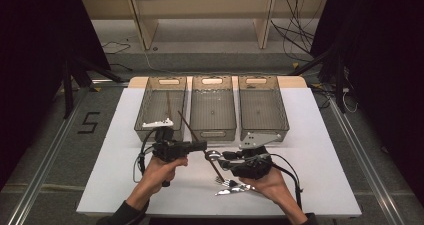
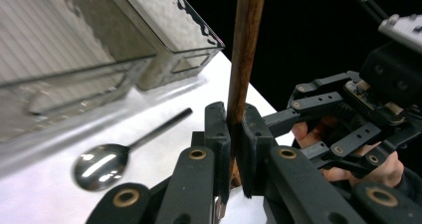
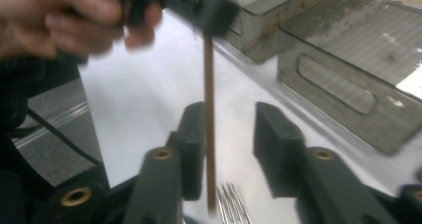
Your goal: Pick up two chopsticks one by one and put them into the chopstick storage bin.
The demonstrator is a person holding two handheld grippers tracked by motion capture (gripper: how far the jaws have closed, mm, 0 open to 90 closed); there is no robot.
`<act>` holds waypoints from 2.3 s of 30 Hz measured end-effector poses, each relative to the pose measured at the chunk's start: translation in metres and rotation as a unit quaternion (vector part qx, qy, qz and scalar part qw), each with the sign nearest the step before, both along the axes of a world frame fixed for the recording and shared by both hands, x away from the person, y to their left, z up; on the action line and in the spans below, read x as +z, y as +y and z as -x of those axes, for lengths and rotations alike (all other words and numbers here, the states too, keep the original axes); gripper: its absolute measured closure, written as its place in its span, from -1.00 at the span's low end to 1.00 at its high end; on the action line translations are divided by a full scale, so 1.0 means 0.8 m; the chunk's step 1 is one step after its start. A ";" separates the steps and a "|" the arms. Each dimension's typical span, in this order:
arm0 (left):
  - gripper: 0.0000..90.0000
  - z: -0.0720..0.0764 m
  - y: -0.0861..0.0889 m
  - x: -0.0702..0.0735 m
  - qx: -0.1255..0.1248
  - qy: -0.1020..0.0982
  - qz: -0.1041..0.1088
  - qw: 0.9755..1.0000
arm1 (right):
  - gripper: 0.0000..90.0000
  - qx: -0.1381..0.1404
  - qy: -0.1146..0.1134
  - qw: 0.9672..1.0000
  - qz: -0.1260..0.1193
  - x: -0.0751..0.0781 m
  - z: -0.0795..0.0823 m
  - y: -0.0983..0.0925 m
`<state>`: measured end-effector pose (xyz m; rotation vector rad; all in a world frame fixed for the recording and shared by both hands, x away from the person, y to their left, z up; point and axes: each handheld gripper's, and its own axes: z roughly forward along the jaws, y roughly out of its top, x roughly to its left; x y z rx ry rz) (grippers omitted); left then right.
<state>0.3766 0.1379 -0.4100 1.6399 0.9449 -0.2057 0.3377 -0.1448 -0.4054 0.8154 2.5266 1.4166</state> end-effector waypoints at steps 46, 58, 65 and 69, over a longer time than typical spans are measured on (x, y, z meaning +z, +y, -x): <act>0.88 -0.128 0.143 0.101 0.132 0.003 -0.097 0.986 | -0.38 -0.042 -0.008 0.999 0.007 -0.033 0.013 -0.079; 0.87 -0.158 0.137 0.084 0.154 0.024 -0.120 0.980 | -0.40 -0.042 -0.011 0.999 0.009 -0.034 0.016 -0.081; 0.87 -0.168 0.130 0.067 0.158 0.036 -0.140 0.977 | -0.40 -0.044 -0.012 0.999 0.007 -0.034 0.016 -0.082; 0.87 -0.170 0.127 0.056 0.157 0.043 -0.140 0.977 | -0.40 -0.045 -0.012 0.999 0.007 -0.034 0.016 -0.083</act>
